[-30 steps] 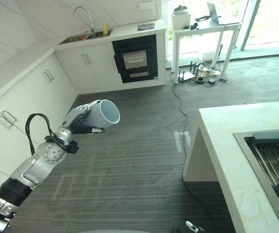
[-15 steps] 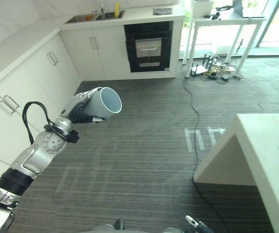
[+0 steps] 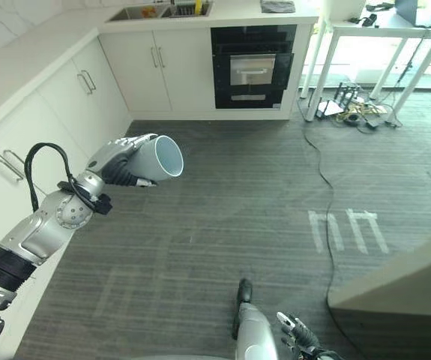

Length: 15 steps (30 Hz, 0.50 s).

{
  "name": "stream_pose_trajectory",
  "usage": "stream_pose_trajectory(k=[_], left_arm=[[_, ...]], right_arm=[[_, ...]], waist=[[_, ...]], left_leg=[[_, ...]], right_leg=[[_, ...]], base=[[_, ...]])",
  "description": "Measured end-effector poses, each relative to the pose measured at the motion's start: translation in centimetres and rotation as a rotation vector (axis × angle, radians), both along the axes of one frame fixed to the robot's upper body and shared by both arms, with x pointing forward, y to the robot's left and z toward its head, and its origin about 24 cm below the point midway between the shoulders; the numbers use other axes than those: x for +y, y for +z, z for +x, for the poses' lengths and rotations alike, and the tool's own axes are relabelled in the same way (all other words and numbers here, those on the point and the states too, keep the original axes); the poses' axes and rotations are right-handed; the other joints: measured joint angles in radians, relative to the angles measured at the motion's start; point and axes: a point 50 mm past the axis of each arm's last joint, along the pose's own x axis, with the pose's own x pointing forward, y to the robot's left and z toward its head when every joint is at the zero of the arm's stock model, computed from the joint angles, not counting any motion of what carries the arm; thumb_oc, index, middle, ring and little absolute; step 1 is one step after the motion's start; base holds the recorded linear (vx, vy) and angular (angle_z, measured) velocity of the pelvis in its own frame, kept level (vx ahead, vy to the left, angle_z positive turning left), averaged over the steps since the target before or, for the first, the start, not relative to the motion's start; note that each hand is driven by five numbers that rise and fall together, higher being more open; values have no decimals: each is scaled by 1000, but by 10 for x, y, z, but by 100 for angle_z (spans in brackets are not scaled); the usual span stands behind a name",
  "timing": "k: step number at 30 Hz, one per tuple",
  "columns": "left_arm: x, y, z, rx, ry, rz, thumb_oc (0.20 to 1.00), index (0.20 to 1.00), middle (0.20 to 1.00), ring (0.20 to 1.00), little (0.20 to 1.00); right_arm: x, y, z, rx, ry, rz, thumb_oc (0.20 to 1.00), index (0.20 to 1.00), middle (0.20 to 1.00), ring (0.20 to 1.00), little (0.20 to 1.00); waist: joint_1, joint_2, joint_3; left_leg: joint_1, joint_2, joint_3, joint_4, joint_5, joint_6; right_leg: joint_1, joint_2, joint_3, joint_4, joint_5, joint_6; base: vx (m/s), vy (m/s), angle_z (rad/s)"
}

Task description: Place the dishes in the dishwasher.

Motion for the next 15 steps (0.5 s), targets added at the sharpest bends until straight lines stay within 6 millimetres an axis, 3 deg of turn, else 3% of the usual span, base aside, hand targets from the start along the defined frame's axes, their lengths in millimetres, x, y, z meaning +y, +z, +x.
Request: stream_pose_trajectory(k=[2, 3, 5, 6, 7, 8, 9, 10, 11, 12, 13, 14, 15], left_arm=[[-1, -12, -4, 41, -2, -8, 200, 200, 200, 200, 200], [-2, -17, -10, 55, -5, -27, 200, 200, 200, 200, 200], [-5, -17, -16, 52, -16, -42, 200, 200, 200, 200, 200], [-5, -17, -17, 52, -17, -40, 200, 200, 200, 200, 200], [-4, -17, -17, 49, -17, -40, 200, 200, 200, 200, 200], [-7, -10, -18, 27, -31, -41, 200, 200, 200, 200, 200], [-10, -7, -20, 14, -49, -39, 200, 200, 200, 200, 200], [-9, -8, -21, 25, -55, -28, 200, 200, 200, 200, 200], [-5, -8, -21, 30, -49, -4, 200, 200, 200, 200, 200], [1, -7, -21, 31, -38, 13, 200, 200, 200, 200, 200], [7, -7, -20, 33, -19, 9, 200, 200, 200, 200, 200], [18, -12, -20, 49, 25, 2, 200, 200, 200, 200, 200], [29, -24, -25, 87, 69, -10, 200, 200, 200, 200, 200]], right_arm=[[-2, 2, 7, -15, -15, 3, 1000, 1000, 1000, 1000, 1000], [-5, 4, 11, -28, -18, -3, 1000, 1000, 1000, 1000, 1000], [-7, 10, 29, -69, -2, -14, 1000, 1000, 1000, 1000, 1000], [-7, 12, 33, -75, 17, -19, 1000, 1000, 1000, 1000, 1000], [-6, 12, 34, -75, 56, -22, 1000, 1000, 1000, 1000, 1000], [-5, 12, 33, -69, 99, -34, 1000, 1000, 1000, 1000, 1000], [-5, 11, 33, -62, 110, -40, 1000, 1000, 1000, 1000, 1000], [-5, 8, 26, -31, 115, -43, 1000, 1000, 1000, 1000, 1000], [-3, 6, 21, -16, 111, -36, 1000, 1000, 1000, 1000, 1000], [-4, 5, 19, -4, 109, -34, 1000, 1000, 1000, 1000, 1000], [-8, 7, 22, -11, 111, -42, 1000, 1000, 1000, 1000, 1000], [-8, 8, 27, -14, 113, -44, 1000, 1000, 1000, 1000, 1000], [-5, 8, 30, -10, 147, -49, 1000, 1000, 1000, 1000, 1000]], waist=[[-2, 16, 2], [-1, 16, 0], [3, 27, -8], [6, 31, -14], [4, 22, -31], [7, 1, -41], [10, -15, -40], [14, -32, -39], [20, -56, -35], [48, -73, -30], [77, -69, -24], [101, -64, -11], [117, -38, -21]], left_leg=[[20, 58, 23, 86, -12, -38], [32, 83, 36, 140, 21, -89], [11, 142, 28, 307, 94, -139], [-20, 166, 32, 422, 153, -151], [-85, 183, 23, 562, 298, -167], [-211, 187, 19, 779, 465, -184], [-335, 190, 29, 964, 457, -173], [-467, 202, 63, 1105, 393, -124], [-584, 193, 88, 1143, 320, -79], [-698, 153, 77, 1084, 251, -23], [-779, 107, 51, 931, 218, -20], [-791, 76, 57, 684, 222, -15], [-782, 42, 28, 330, 228, -22]], right_leg=[[4, 17, -44, 136, 10, -27], [34, 45, -47, 171, -45, -108], [92, 111, -46, 202, -123, -160], [126, 139, -40, 195, -153, -184], [165, 164, -27, 185, -190, -228], [192, 170, -13, 177, -230, -259], [220, 176, -1, 172, -244, -269], [287, 190, 16, 123, -249, -268], [349, 195, 30, 68, -250, -264], [403, 199, 68, 25, -254, -249], [453, 202, 104, -14, -262, -236], [528, 206, 139, -67, -265, -230], [631, 224, 157, -107, -288, -190]], base=[[520, -290, 35], [501, -316, 2], [452, -352, -38], [469, -424, -56], [483, -436, -54], [435, -366, -40], [369, -227, -30], [461, -112, -25], [497, 7, -37], [549, 90, -70], [556, 162, -115], [496, 164, -151], [733, 251, -140]])
